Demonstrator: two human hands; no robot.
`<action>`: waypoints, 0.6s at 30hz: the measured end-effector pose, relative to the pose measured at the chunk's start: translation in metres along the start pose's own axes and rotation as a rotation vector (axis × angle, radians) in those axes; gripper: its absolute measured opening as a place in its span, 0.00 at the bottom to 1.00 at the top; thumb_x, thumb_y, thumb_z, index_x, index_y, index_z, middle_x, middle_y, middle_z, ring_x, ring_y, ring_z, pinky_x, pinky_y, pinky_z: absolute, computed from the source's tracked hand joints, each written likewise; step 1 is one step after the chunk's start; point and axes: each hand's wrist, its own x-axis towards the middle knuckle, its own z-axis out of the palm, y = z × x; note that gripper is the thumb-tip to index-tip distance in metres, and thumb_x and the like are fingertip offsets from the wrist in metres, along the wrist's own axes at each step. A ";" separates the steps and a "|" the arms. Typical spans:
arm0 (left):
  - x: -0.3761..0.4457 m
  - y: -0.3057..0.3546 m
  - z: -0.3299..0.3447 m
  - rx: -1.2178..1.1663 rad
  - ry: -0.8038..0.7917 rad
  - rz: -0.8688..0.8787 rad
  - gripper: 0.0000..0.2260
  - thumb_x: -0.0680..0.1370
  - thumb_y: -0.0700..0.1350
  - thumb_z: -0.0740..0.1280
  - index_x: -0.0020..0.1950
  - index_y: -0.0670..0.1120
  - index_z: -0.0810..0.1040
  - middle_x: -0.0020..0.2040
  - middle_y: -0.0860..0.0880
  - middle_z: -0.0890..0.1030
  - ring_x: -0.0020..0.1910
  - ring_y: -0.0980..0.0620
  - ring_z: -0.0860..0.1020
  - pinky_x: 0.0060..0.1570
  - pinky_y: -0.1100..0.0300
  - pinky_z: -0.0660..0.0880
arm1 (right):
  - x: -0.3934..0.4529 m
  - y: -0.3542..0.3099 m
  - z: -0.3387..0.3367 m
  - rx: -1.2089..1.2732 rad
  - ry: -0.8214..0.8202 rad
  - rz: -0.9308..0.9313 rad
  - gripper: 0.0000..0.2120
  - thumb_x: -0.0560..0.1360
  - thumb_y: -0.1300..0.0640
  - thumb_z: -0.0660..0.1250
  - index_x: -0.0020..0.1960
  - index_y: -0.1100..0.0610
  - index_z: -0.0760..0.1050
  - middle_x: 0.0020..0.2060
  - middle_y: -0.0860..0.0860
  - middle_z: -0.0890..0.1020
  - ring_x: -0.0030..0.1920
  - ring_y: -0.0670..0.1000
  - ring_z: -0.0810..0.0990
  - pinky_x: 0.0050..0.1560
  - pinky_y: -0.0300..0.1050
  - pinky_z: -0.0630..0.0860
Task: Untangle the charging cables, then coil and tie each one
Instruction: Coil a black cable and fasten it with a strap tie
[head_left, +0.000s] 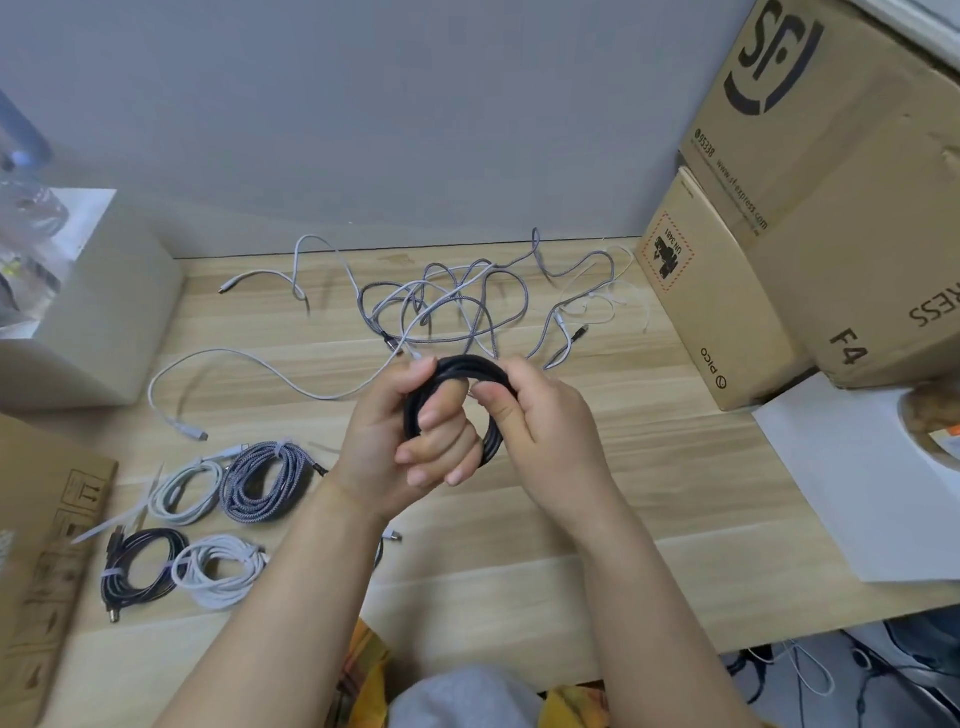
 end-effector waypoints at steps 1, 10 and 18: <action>0.001 0.000 -0.001 0.041 0.028 0.009 0.16 0.79 0.50 0.59 0.35 0.44 0.76 0.20 0.51 0.64 0.19 0.50 0.66 0.32 0.61 0.74 | 0.001 0.003 -0.001 -0.034 0.018 -0.016 0.20 0.74 0.40 0.52 0.47 0.54 0.75 0.28 0.41 0.69 0.35 0.47 0.68 0.35 0.47 0.64; 0.016 0.002 -0.010 0.363 0.286 -0.068 0.15 0.68 0.57 0.68 0.31 0.45 0.78 0.27 0.46 0.77 0.29 0.47 0.77 0.40 0.59 0.75 | 0.019 0.036 -0.007 -0.235 0.009 -0.124 0.20 0.75 0.43 0.49 0.43 0.56 0.72 0.32 0.47 0.74 0.34 0.56 0.74 0.33 0.43 0.62; 0.037 0.007 -0.033 0.528 0.363 -0.316 0.17 0.65 0.61 0.72 0.34 0.46 0.81 0.34 0.47 0.79 0.39 0.48 0.79 0.43 0.57 0.75 | 0.047 0.079 -0.018 -0.413 0.007 -0.431 0.15 0.76 0.49 0.56 0.40 0.57 0.74 0.30 0.50 0.77 0.25 0.56 0.74 0.27 0.37 0.61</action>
